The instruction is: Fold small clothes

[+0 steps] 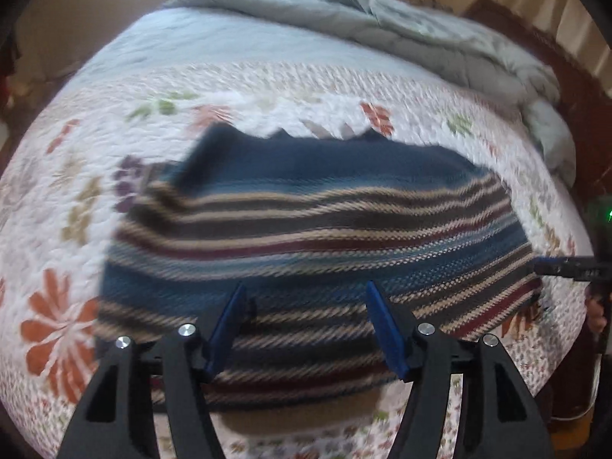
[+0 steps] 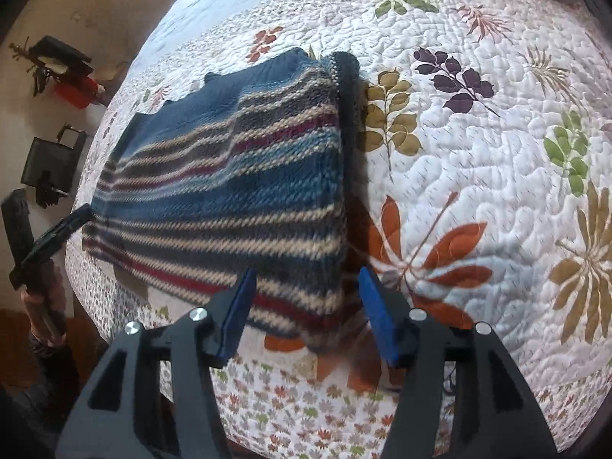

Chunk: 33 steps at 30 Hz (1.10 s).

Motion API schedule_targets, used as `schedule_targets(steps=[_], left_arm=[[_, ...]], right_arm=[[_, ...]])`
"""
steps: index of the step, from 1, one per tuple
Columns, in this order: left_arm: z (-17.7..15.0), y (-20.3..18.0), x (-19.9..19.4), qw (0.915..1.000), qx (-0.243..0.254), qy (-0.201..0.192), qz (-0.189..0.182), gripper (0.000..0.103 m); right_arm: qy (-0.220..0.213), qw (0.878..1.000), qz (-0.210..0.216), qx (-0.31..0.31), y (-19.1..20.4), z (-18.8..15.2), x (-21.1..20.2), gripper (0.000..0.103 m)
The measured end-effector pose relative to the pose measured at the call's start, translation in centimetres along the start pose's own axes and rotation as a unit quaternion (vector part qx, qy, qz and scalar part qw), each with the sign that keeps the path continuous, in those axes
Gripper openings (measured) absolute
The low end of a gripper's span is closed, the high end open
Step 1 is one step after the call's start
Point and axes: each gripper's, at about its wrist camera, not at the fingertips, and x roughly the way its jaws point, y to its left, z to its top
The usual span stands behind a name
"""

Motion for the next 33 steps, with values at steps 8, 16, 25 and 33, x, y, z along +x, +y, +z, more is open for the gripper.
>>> schedule_targets(steps=[8,16,25,33], left_arm=[[-0.1,0.0,5.2,0.9992,-0.009,0.038,-0.005,0.072],[-0.9,0.9,6.1,0.9992,-0.015,0.011,-0.036,0.078],[-1.2,3.2,6.1,0.9947,-0.045,0.006,-0.093,0.076],[-1.2,4.7,2.4,0.9955,-0.068,-0.013,-0.065,0.077]], right_arm=[[0.031,0.999,0.02,0.02,-1.2,1.5,3.1,0.057],[0.027,0.998,0.039,0.029,-1.0,1.0,4.7,0.036],[0.02,0.998,0.026,0.054,1.0,1.1,3.8,0.021],[-0.025,1.0,0.003,0.0,8.2,2.8,-1.2,0.019]])
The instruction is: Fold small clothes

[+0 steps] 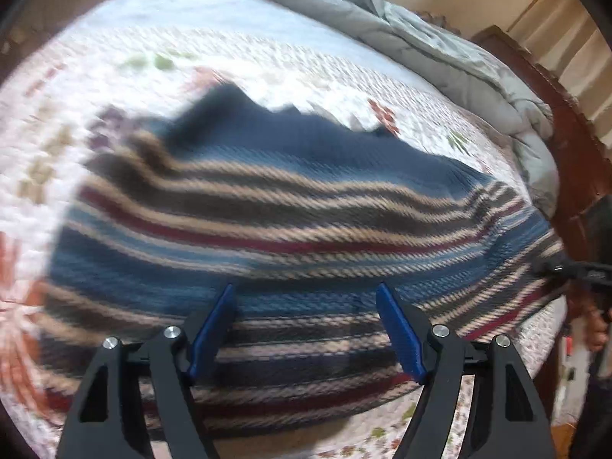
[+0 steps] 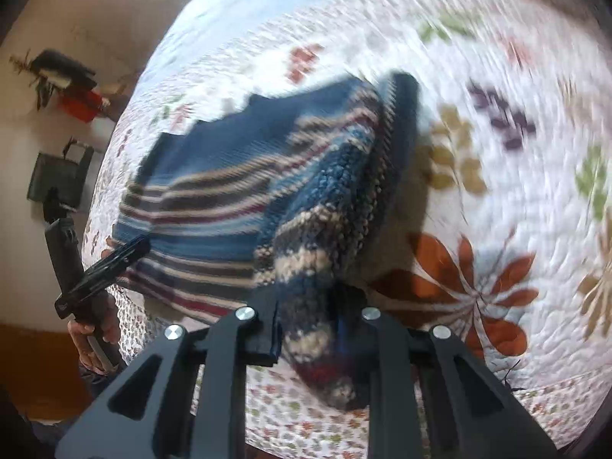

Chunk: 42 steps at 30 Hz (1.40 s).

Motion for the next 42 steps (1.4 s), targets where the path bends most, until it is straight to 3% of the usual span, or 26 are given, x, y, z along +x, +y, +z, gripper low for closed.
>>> schedule_targets(steps=[2,14,23,26,28,30,33,38,42], left_arm=[[0.2,0.5,-1.0,0.9998,-0.003,-0.014,0.013,0.077],[1.0,5.2,-5.1,0.9965,-0.058,-0.06,0.007,0.078],[1.3,7.7,-7.0,0.9919,-0.091,-0.088,0.014,0.079],[1.4,7.8,-6.6,0.9921,-0.093,-0.084,0.013,0.079],[1.4,7.7,-6.4,0.9927,-0.091,-0.079,0.007,0.079],[1.3,7.4,-6.2,0.9934,-0.087,-0.074,0.0,0.079],[1.2,6.7,-5.7,0.9946,-0.08,-0.067,-0.003,0.079],[1.4,5.2,-5.0,0.9959,-0.071,-0.054,-0.019,0.079],[1.9,2.8,-3.8,0.9971,-0.052,-0.036,-0.042,0.08]], right_arm=[[-0.008,1.0,-0.007,-0.029,2.9,0.7,-0.5,0.019],[-0.018,0.989,-0.001,-0.144,14.9,1.9,1.3,0.018],[0.046,0.974,0.022,-0.219,22.1,0.0,8.7,0.018],[0.06,0.973,0.02,-0.22,22.4,-0.6,10.9,0.024],[0.075,0.972,0.035,-0.218,22.2,-1.0,11.7,0.043],[0.086,0.972,0.065,-0.21,22.1,-1.5,11.7,0.049],[0.089,0.97,0.102,-0.204,21.8,-1.9,10.7,0.05],[0.094,0.957,0.214,-0.172,19.9,-3.3,7.1,0.047],[0.064,0.966,0.18,-0.172,17.2,-4.3,4.2,0.047]])
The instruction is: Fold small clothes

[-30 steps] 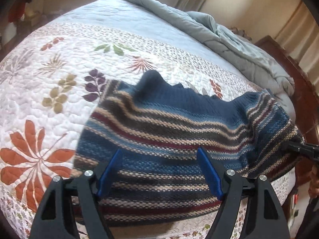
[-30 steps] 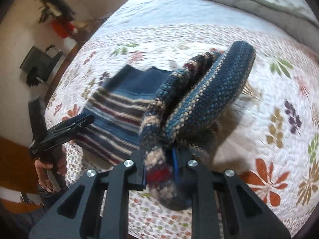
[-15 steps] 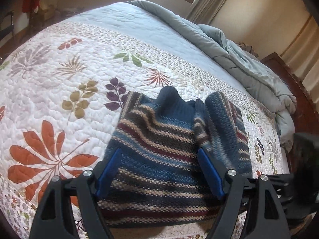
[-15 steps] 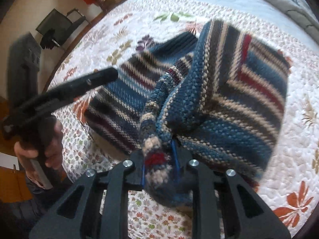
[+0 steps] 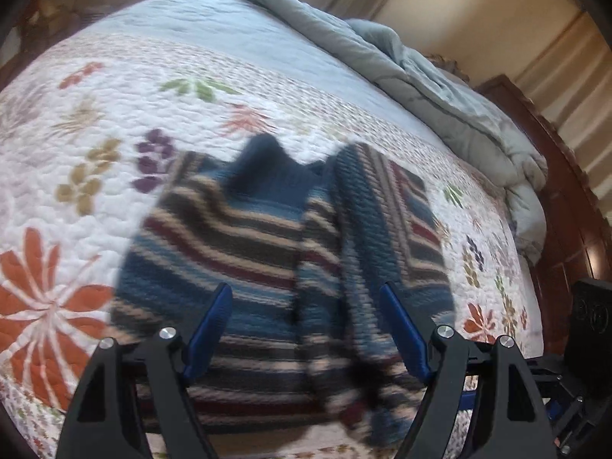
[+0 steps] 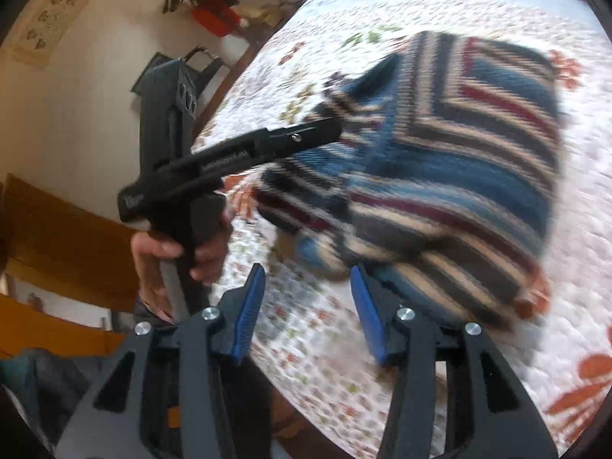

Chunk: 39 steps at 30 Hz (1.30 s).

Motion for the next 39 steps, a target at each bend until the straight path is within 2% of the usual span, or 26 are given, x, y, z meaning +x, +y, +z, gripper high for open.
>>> schedule_targets(steps=[3,7,11,13,14,15,18,21,26,28,31,34,35,36,39], left_arm=[[0.1,-2.1,1.5,0.9992,0.016,0.025,-0.025,0.08],[0.3,-3.5,3.8,0.998,0.026,0.056,0.016,0.08],[0.2,-4.2,5.2,0.9969,0.018,0.075,-0.016,0.077],[0.2,-4.5,5.4,0.9968,0.014,0.076,-0.021,0.061],[0.4,-4.5,5.5,0.9968,0.011,0.077,-0.018,0.044],[0.6,-4.2,5.5,0.9969,0.0,0.076,-0.02,0.031],[1.0,-3.3,4.8,0.9968,-0.03,0.066,-0.033,0.022],[1.1,-3.1,2.6,0.9991,-0.019,0.034,-0.019,0.02],[0.7,-1.0,-1.0,0.9999,-0.014,-0.001,0.003,0.02],[0.2,0.4,-0.4,0.9996,-0.021,0.006,0.02,0.02],[-0.8,2.9,2.8,0.9977,-0.047,0.042,0.026,0.02],[-1.1,3.4,3.0,0.9982,-0.047,0.034,0.017,0.022],[-1.2,3.3,2.7,0.9984,-0.042,0.034,0.014,0.026],[-1.0,3.2,2.1,0.9986,-0.037,0.035,0.015,0.038],[-0.5,2.8,0.6,0.9983,-0.033,0.03,0.038,0.064]], right_arm=[[-0.01,1.0,-0.011,0.022,-1.7,-1.3,-1.8,0.047],[-0.019,0.999,-0.024,0.031,-2.8,-1.8,-2.5,0.047],[-0.024,0.999,-0.028,0.034,-3.6,-2.2,-2.5,0.047],[-0.026,0.999,-0.027,0.035,-4.0,-2.2,-2.4,0.047],[-0.027,0.999,-0.026,0.037,-4.1,-2.2,-2.3,0.047],[-0.028,0.998,-0.027,0.039,-4.3,-2.2,-2.3,0.047],[-0.03,0.998,-0.045,0.04,-4.9,-2.3,-2.5,0.047],[-0.031,0.997,-0.052,0.042,-5.4,-2.5,-2.7,0.047],[-0.042,0.998,-0.032,0.043,-5.7,-2.3,-3.0,0.047],[-0.044,0.998,-0.022,0.041,-5.6,-1.9,-2.3,0.047],[-0.042,0.998,-0.011,0.052,-5.9,-0.8,-0.8,0.047],[-0.028,0.997,-0.022,0.067,-6.7,-0.1,1.1,0.047],[-0.023,0.997,-0.026,0.07,-6.9,0.1,1.6,0.047],[-0.016,0.996,-0.033,0.076,-7.3,0.3,2.2,0.048],[-0.01,0.996,-0.041,0.078,-7.5,0.4,2.6,0.048]])
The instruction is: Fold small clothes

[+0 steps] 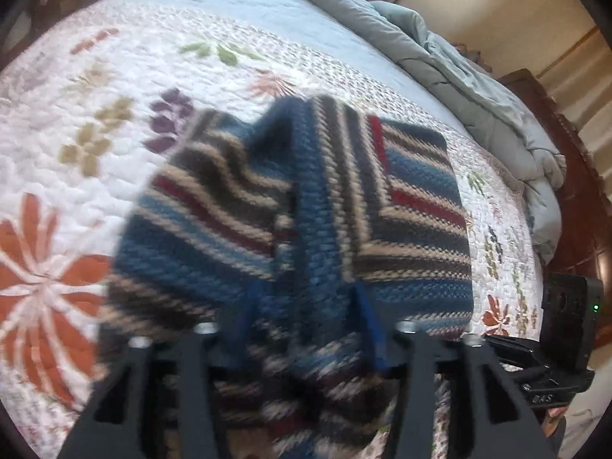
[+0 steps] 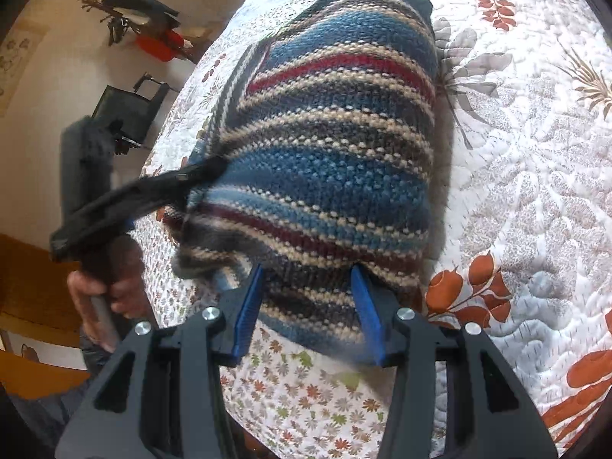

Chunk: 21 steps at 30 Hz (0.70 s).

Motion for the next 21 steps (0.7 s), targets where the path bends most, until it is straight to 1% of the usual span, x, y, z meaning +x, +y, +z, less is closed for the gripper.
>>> schedule_targets(steps=[1,2,3,8,10,12,14,16,18,21], left_arm=[[0.1,0.2,-0.6,0.9999,0.0,-0.005,0.009,0.068],[0.2,0.5,-0.9,0.9997,-0.001,-0.006,0.023,0.074],[0.3,0.5,-1.0,0.9996,0.0,-0.003,0.028,0.076],[0.1,1.2,0.5,0.999,-0.008,0.043,-0.004,0.077],[0.0,1.2,1.0,0.9989,-0.01,0.046,-0.001,0.078],[-0.1,1.1,1.2,0.9984,-0.017,0.053,-0.015,0.081],[-0.1,1.0,1.5,0.9973,-0.029,0.061,-0.03,0.081],[-0.4,0.5,1.7,0.9948,-0.033,0.075,-0.06,0.081],[-1.1,0.0,2.4,0.9896,-0.041,0.101,-0.094,0.081],[-1.7,-0.6,3.3,0.9895,-0.031,0.115,-0.082,0.081]], right_arm=[[-0.002,1.0,-0.002,-0.005,0.3,-0.1,-0.1,0.049],[-0.002,1.0,-0.003,-0.008,0.6,-0.1,-0.1,0.049],[-0.003,1.0,-0.002,-0.009,0.6,-0.4,-0.2,0.049],[-0.002,1.0,-0.008,-0.015,0.8,-0.9,-0.3,0.049],[-0.002,1.0,-0.011,-0.019,1.0,-0.9,-0.1,0.05],[-0.003,1.0,-0.011,-0.021,1.2,-0.9,-0.1,0.05],[-0.003,1.0,-0.008,-0.02,1.1,-0.9,-0.1,0.05],[-0.003,1.0,-0.003,-0.017,0.9,-0.8,-0.1,0.05],[-0.004,1.0,0.002,-0.013,0.7,-0.8,-0.1,0.05],[-0.005,1.0,0.002,-0.012,0.3,-0.9,-0.3,0.05]])
